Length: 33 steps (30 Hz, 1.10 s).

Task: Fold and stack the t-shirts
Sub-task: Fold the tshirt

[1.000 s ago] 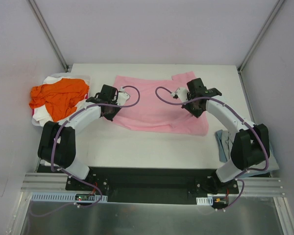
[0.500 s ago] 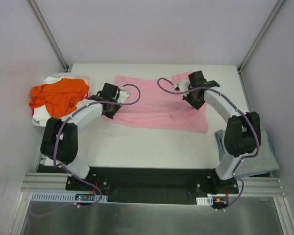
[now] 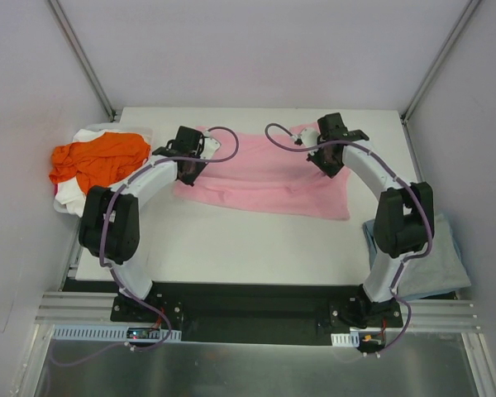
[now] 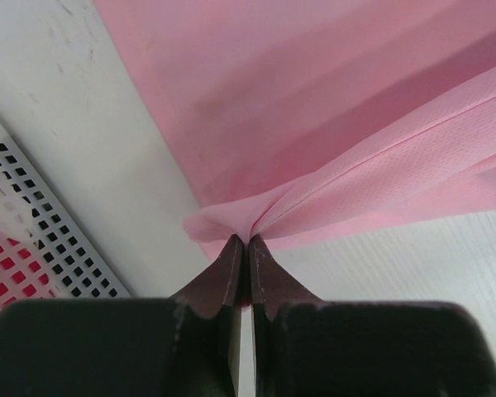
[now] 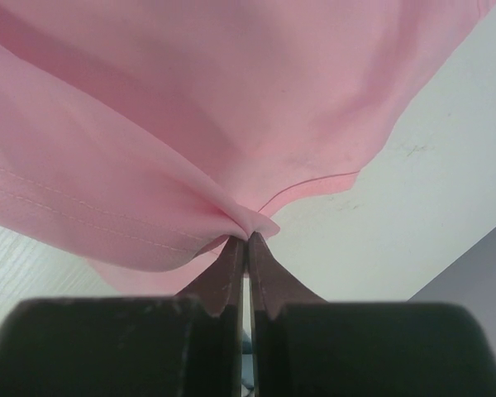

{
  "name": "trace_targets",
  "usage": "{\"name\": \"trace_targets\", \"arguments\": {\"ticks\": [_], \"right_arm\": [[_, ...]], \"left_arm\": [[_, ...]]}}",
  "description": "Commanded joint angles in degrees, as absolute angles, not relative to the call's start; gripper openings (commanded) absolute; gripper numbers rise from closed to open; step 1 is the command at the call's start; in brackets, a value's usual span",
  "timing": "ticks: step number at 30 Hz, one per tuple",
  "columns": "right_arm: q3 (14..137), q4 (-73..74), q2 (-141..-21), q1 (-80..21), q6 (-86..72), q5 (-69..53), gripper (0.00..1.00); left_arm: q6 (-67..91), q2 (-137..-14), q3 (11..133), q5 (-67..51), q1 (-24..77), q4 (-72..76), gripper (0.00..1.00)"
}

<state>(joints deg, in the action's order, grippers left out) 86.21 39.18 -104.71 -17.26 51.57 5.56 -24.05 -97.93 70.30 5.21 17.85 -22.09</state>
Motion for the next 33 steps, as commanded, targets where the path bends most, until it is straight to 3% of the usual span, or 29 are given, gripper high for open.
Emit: {"name": "trace_targets", "arguments": {"ticks": [1, 33], "right_arm": [[88.9, 38.9, -105.5, -16.9, 51.8, 5.1, 0.01], [90.6, 36.1, -113.6, -15.0, 53.2, 10.6, 0.01]], "left_arm": [[-24.7, -100.0, 74.1, 6.8, 17.1, -22.1, 0.00], [-28.3, -103.4, 74.2, 9.8, 17.1, -22.3, 0.00]]}}
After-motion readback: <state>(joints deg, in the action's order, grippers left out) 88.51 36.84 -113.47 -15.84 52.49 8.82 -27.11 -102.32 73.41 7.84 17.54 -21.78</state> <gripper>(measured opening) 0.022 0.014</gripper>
